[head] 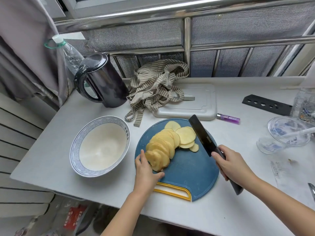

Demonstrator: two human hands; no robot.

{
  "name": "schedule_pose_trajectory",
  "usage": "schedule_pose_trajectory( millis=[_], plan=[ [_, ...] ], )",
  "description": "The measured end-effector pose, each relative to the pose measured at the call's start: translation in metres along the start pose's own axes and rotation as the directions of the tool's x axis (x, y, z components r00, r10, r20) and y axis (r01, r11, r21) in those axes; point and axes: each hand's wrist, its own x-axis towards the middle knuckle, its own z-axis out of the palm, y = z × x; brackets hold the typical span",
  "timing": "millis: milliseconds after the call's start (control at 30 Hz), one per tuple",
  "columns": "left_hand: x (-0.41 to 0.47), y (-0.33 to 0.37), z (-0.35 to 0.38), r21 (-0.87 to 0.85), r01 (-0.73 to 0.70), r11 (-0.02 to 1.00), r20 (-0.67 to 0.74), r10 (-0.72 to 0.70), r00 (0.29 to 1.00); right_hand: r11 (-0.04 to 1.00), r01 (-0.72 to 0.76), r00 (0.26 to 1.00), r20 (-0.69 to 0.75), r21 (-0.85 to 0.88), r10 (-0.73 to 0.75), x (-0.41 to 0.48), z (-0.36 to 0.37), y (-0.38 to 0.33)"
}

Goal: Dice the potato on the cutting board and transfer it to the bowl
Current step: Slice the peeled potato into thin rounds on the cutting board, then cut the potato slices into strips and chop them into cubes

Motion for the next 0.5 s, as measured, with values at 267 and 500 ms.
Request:
schedule_pose_trajectory(
  millis=[267,500],
  plan=[
    [-0.002,-0.021,-0.017,-0.051,0.077,0.996,0.025,-0.075,0.997,1.000,0.024,1.000,-0.011,0.003,-0.024,0.001,0.012,-0.010],
    [0.002,-0.026,-0.025,-0.237,0.216,0.947,0.036,-0.213,0.976,0.999,0.047,0.999,-0.007,-0.001,-0.047,-0.005,0.019,-0.015]
  ],
)
